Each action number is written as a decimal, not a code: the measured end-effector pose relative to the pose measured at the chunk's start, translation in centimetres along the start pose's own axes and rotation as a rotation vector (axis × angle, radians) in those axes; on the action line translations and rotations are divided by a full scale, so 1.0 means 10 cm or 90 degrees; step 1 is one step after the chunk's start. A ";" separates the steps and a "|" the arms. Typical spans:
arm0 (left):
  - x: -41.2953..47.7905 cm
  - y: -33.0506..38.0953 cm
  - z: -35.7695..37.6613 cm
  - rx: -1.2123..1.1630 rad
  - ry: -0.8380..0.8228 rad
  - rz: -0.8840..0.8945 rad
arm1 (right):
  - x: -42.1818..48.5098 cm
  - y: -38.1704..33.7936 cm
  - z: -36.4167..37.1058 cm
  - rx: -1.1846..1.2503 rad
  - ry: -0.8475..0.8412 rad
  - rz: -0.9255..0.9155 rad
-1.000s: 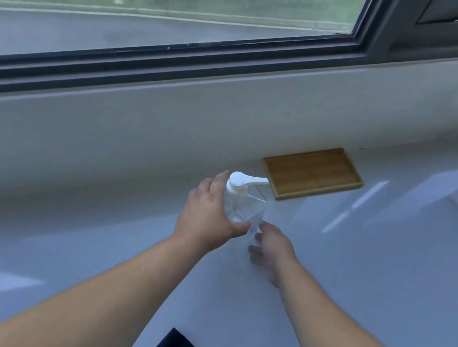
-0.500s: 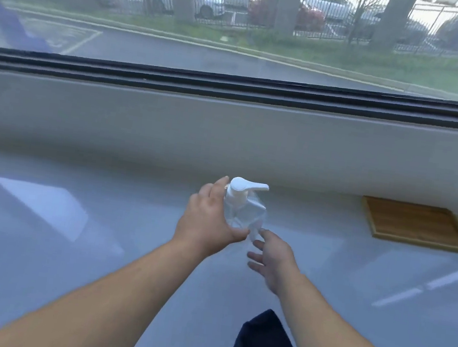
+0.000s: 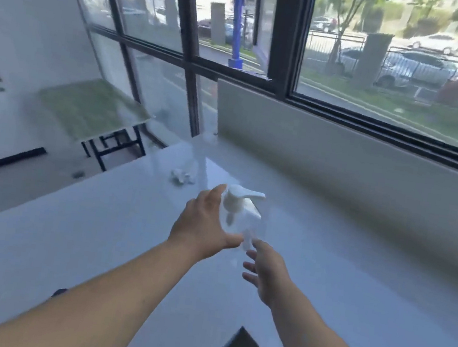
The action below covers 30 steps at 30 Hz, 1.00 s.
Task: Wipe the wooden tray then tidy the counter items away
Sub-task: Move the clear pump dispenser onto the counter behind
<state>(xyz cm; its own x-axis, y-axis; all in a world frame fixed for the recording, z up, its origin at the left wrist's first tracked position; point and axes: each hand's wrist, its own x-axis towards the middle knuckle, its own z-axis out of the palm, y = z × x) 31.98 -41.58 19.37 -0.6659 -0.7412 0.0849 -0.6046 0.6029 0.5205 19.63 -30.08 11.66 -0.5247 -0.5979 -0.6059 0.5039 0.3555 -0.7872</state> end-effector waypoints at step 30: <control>-1.06 -3.81 -1.13 -0.005 0.216 -0.557 | 1.07 1.17 4.27 -0.477 -0.413 0.128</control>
<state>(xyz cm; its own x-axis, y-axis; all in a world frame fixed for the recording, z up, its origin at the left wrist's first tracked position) 67.05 -60.01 8.23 0.1887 -0.9772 -0.0969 -0.8262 -0.2114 0.5222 49.21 -63.00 0.89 0.1098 -0.6730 -0.7314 -0.1357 0.7189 -0.6818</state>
